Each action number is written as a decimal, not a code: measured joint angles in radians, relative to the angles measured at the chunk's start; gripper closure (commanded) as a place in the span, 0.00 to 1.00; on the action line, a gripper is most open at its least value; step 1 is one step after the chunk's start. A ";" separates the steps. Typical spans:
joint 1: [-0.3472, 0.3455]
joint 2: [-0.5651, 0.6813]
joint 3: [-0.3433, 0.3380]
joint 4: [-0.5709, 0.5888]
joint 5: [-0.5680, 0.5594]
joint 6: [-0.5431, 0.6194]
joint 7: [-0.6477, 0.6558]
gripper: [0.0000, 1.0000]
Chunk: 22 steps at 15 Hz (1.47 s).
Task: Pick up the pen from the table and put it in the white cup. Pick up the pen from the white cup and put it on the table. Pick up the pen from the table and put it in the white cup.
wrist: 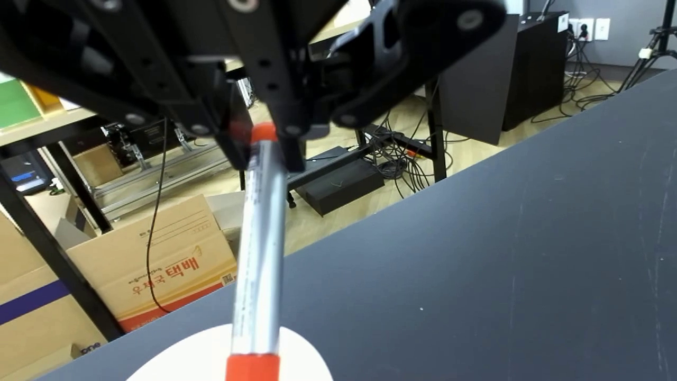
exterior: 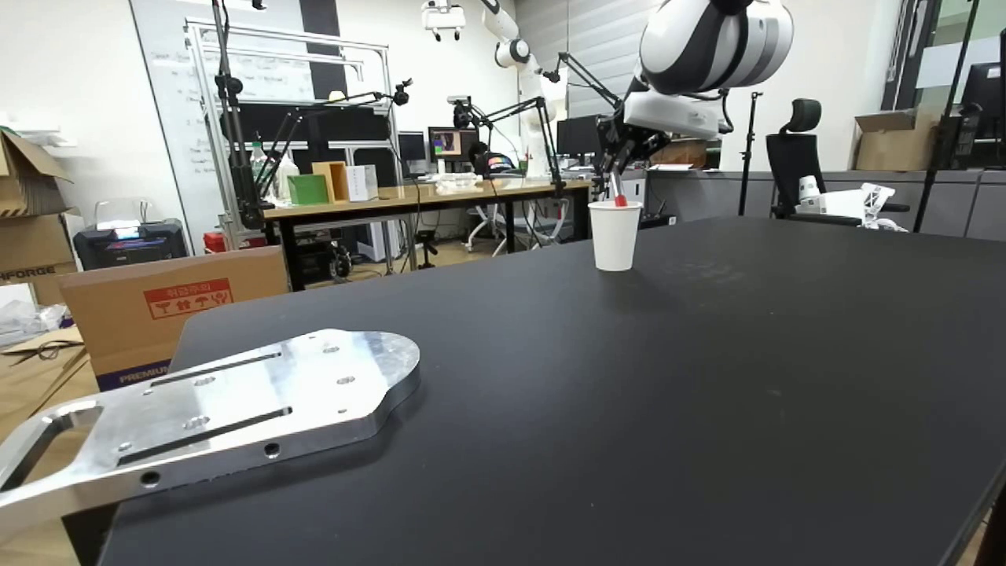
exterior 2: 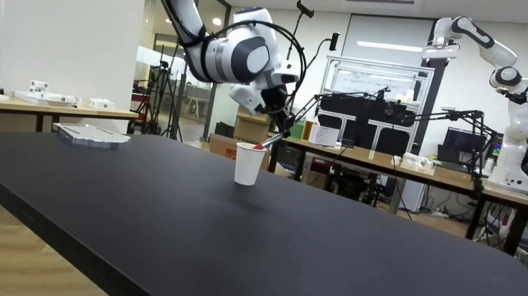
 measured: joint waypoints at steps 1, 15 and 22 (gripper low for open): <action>-0.003 0.000 0.004 0.000 -0.007 0.000 0.000 0.95; -0.012 0.000 0.038 -0.002 -0.017 0.000 -0.001 0.95; -0.012 0.000 0.045 -0.010 -0.018 0.000 -0.001 0.95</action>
